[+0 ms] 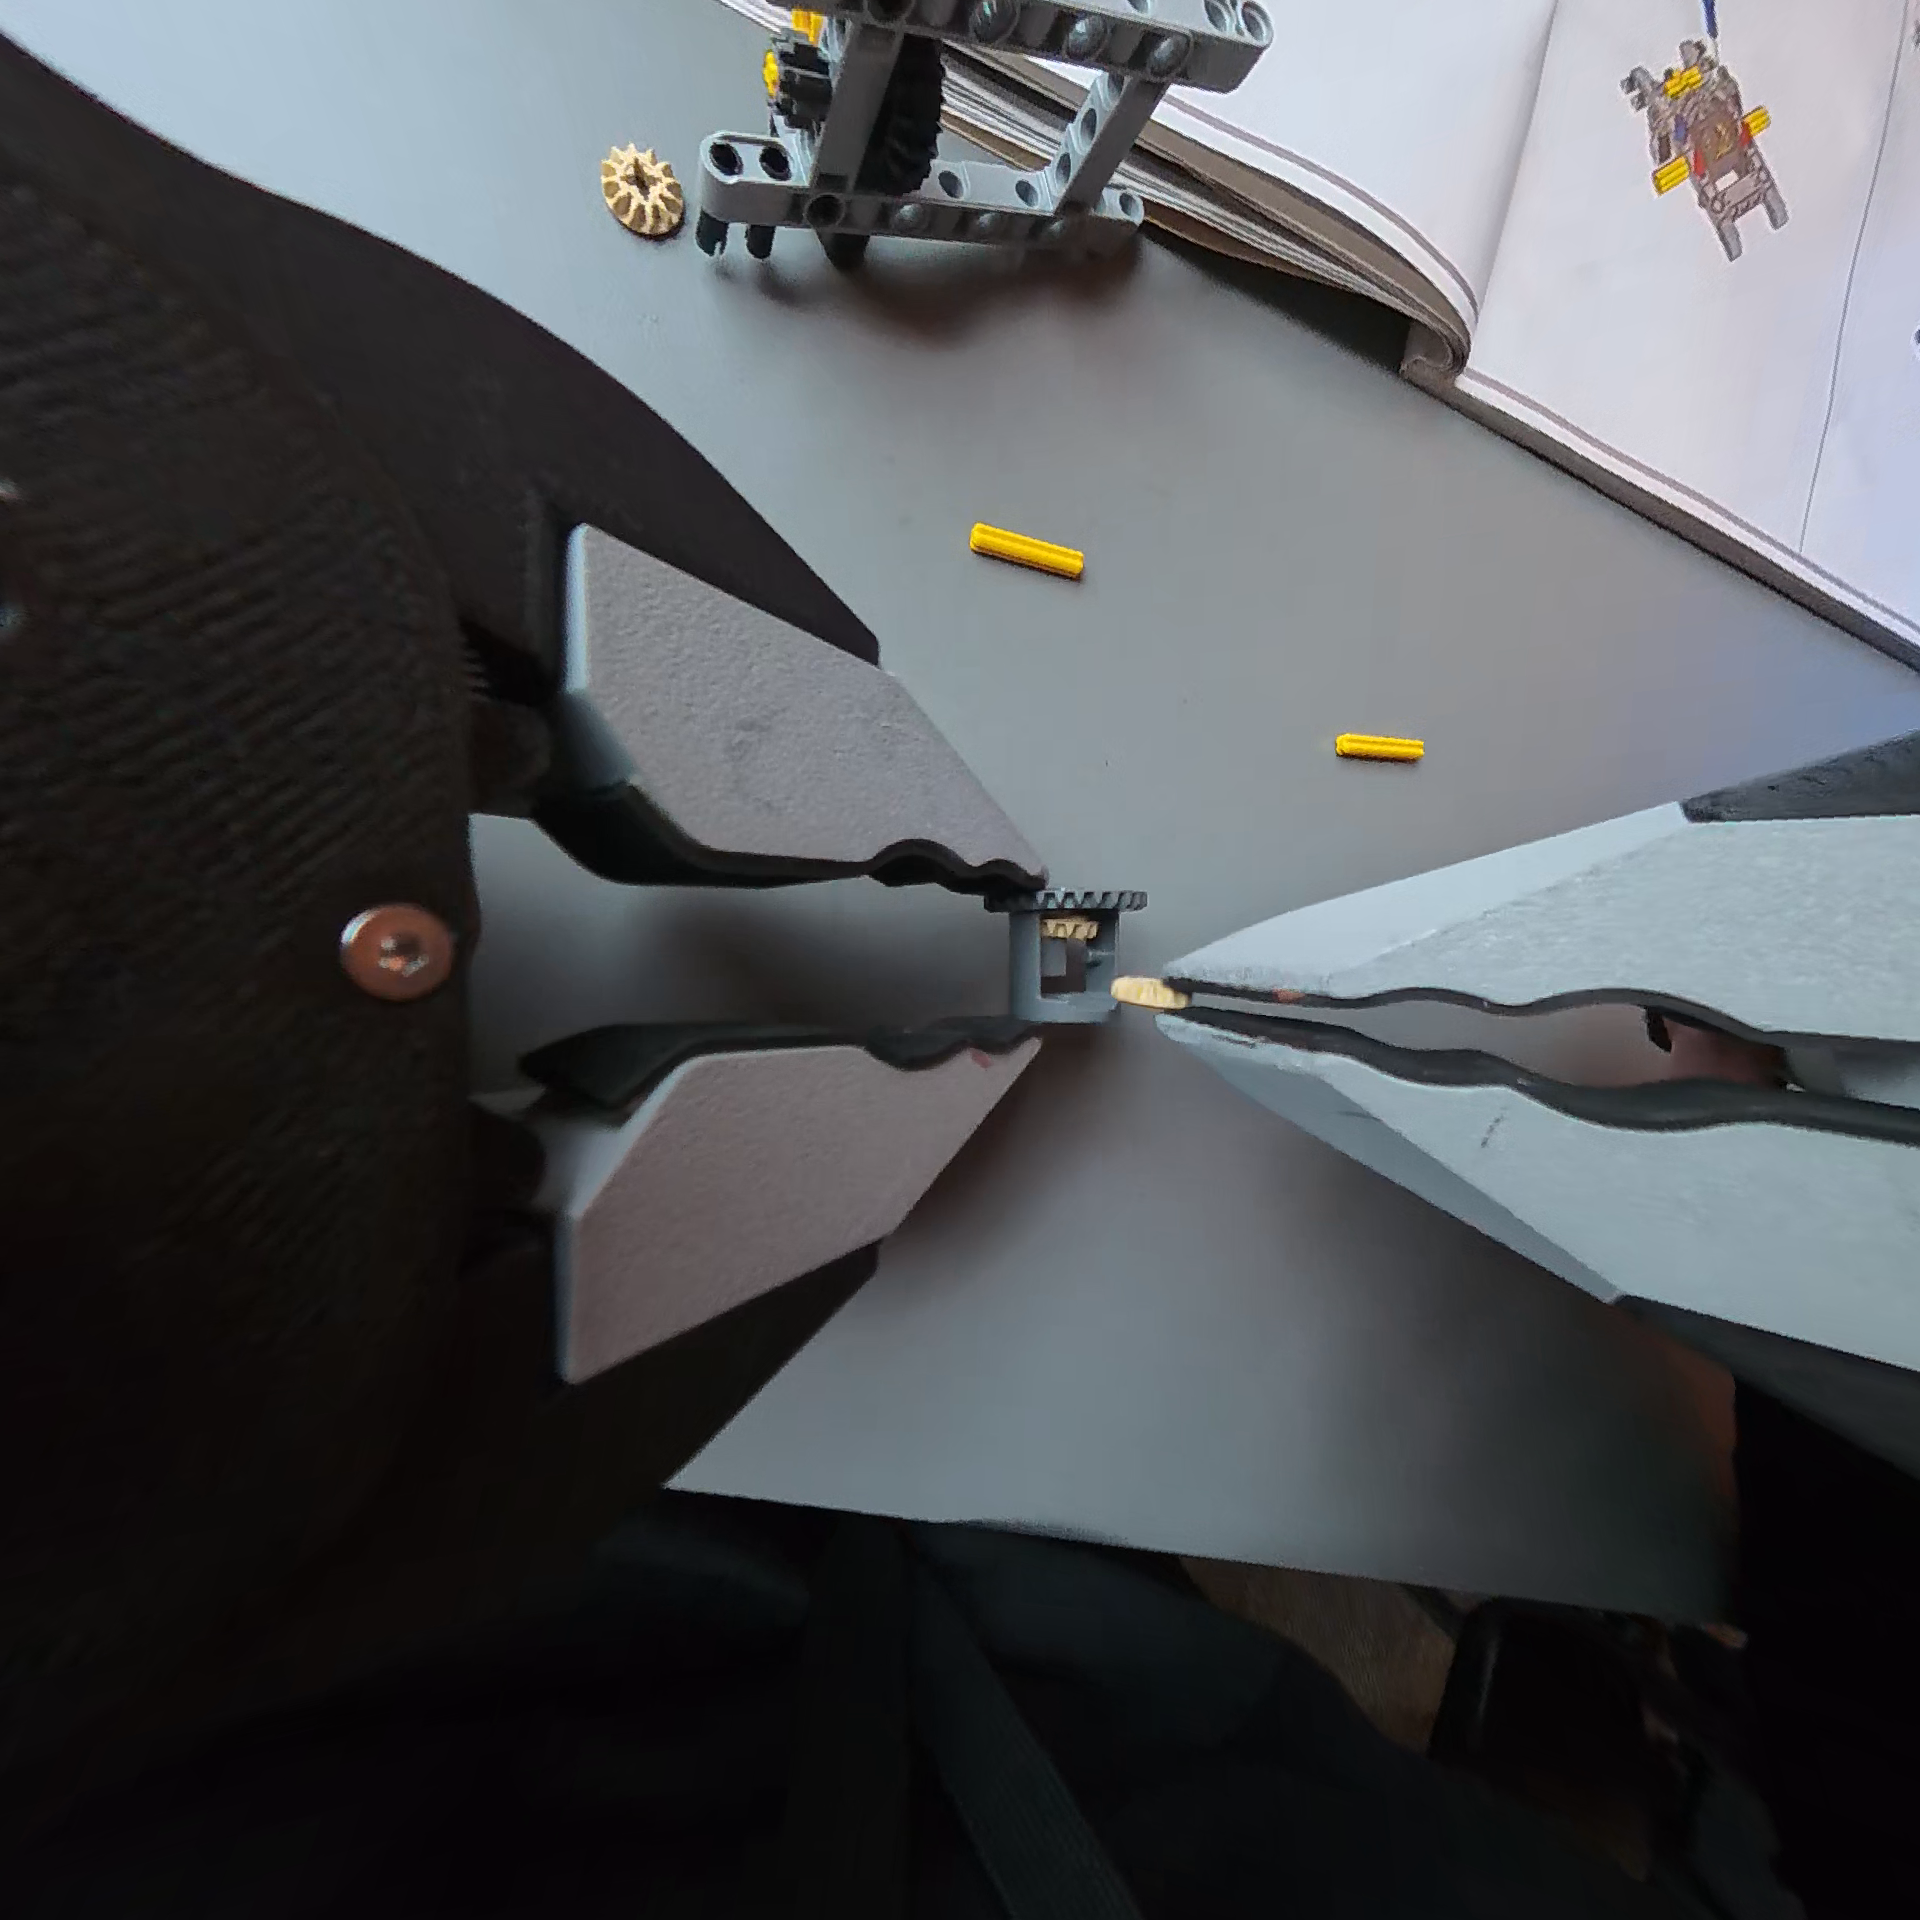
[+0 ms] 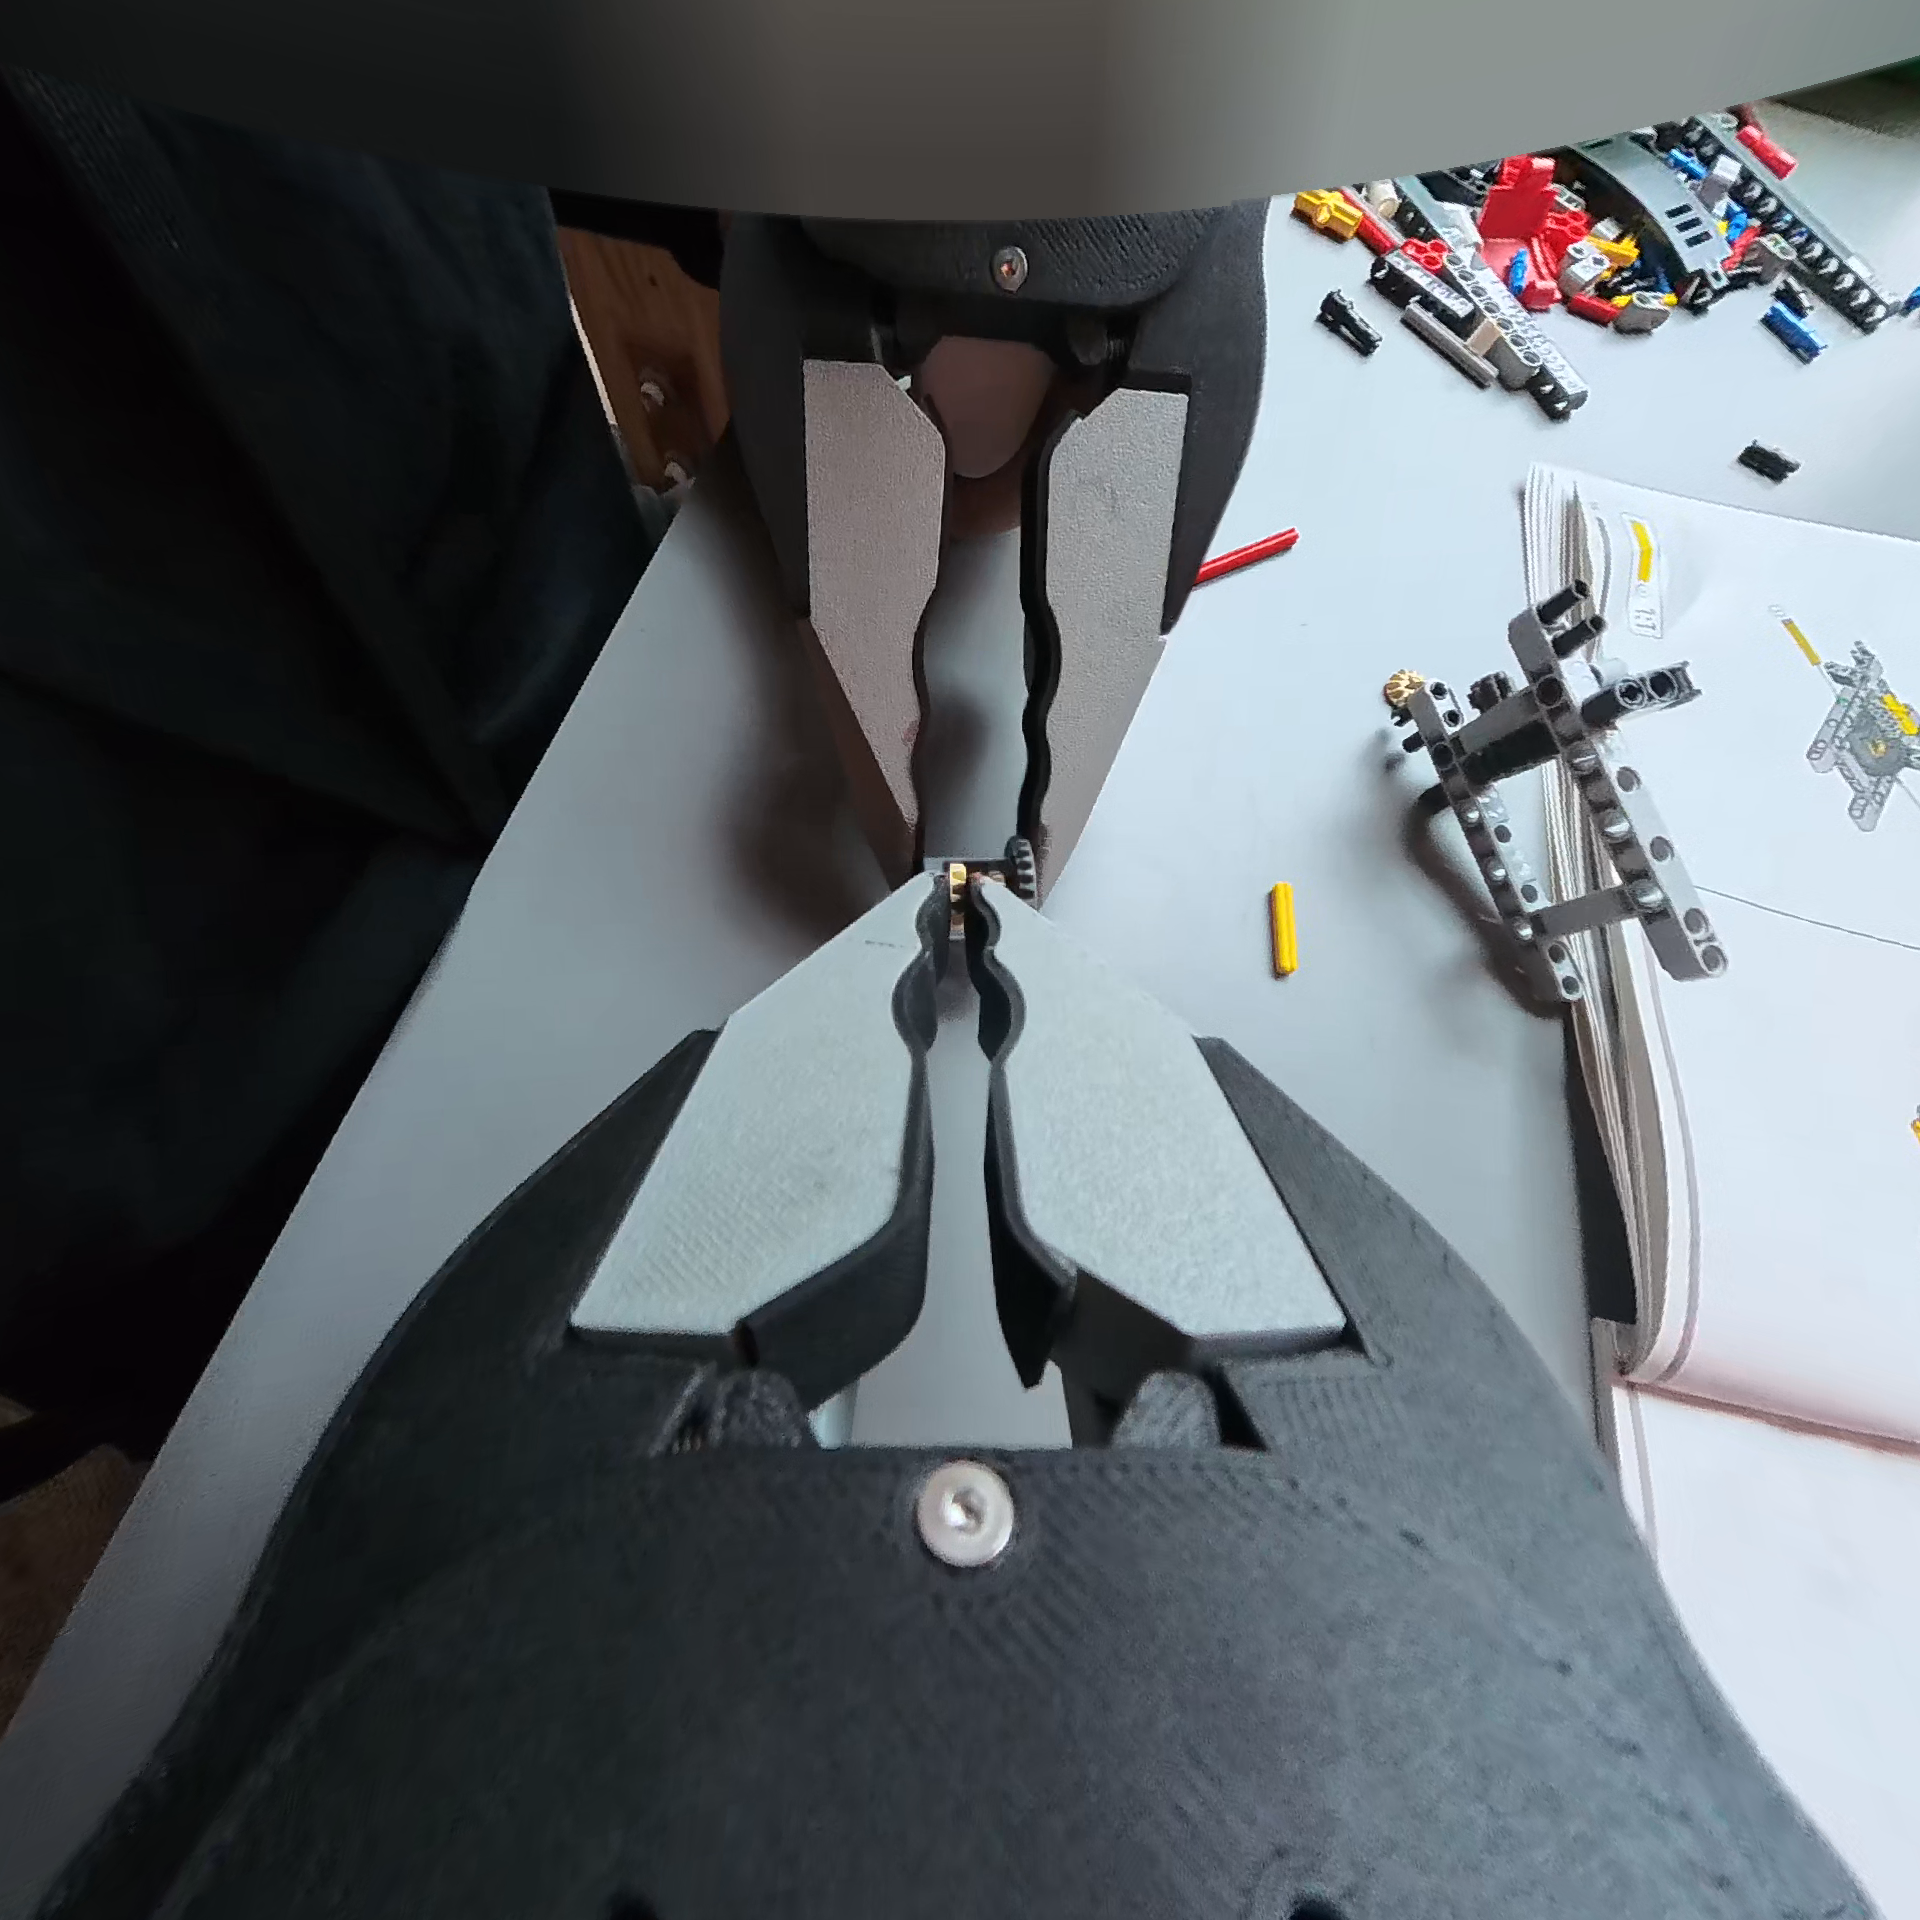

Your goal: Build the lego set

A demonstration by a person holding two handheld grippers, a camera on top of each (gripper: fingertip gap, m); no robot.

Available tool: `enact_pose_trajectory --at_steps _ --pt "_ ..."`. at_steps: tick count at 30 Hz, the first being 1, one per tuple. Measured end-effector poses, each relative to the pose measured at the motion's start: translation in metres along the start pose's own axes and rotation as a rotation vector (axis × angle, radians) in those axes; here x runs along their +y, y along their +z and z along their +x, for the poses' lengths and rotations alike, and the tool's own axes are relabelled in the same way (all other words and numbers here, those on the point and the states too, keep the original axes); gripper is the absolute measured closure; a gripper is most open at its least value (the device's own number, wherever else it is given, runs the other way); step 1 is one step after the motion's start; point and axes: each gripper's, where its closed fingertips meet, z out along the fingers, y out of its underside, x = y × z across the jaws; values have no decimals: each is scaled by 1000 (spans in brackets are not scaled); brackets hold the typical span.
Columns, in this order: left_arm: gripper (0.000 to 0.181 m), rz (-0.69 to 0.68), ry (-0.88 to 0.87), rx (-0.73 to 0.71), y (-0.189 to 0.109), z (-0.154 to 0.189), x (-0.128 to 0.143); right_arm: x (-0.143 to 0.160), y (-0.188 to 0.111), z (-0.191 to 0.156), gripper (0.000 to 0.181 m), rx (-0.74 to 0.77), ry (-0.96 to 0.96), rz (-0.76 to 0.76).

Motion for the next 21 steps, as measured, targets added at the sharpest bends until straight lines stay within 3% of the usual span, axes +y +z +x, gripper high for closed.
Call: enact_pose_trajectory --at_steps 21 --pt "161 5 42 -27 0 0 -1 1 4 -1 181 -78 47 1"
